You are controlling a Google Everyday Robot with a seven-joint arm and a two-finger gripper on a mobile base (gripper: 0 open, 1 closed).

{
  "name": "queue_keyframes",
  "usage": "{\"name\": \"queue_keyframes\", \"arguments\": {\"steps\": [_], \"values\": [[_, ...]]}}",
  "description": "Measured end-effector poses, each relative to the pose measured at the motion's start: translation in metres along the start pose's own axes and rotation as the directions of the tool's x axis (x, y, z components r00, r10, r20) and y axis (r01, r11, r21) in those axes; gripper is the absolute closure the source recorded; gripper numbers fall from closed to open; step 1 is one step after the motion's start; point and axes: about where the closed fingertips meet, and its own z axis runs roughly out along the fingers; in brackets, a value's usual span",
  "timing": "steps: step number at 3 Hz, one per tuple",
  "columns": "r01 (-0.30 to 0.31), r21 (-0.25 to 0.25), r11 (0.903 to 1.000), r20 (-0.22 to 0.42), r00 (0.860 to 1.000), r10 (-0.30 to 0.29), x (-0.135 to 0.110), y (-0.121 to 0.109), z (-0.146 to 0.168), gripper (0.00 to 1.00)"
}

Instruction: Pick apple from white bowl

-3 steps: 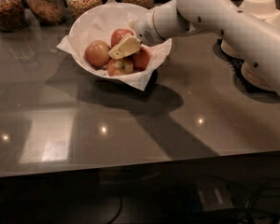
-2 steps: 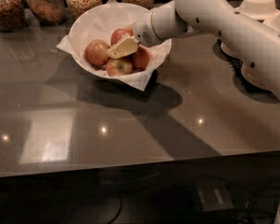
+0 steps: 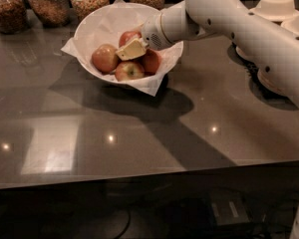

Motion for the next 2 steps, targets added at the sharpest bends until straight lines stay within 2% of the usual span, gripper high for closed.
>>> {"name": "queue_keyframes", "arguments": {"steps": [1,2], "values": [[0.014,-0.003,0.9999,0.01,1.0,-0.014,-0.007,-0.001,-0.002,1.0],[0.058,-0.004,0.9983,0.009,0.998,-0.058,-0.023,-0.002,-0.01,1.0]]}}
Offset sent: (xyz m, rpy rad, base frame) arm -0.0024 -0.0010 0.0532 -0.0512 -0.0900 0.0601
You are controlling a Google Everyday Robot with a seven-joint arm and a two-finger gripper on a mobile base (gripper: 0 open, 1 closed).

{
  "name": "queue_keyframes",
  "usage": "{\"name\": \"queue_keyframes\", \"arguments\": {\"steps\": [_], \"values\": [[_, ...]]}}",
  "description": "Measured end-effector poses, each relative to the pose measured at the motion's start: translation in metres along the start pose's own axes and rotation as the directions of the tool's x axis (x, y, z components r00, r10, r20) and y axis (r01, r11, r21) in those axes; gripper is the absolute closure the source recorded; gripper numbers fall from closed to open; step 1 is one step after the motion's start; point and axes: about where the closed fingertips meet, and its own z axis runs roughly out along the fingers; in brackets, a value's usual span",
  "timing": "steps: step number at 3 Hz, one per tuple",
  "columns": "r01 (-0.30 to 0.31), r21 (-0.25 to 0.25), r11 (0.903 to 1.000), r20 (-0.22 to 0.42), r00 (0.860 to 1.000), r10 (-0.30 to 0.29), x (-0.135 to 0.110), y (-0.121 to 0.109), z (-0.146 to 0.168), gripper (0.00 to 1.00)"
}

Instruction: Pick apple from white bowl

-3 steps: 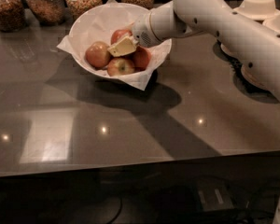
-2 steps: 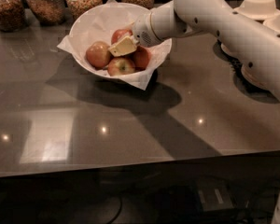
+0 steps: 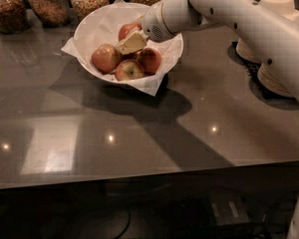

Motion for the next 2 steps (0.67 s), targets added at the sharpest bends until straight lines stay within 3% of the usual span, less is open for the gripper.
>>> {"name": "queue_keyframes", "arguments": {"steps": [2], "values": [[0.111,0.016,0.9937,-0.01,0.994,-0.111,-0.044,-0.003,-0.037,1.0]]}}
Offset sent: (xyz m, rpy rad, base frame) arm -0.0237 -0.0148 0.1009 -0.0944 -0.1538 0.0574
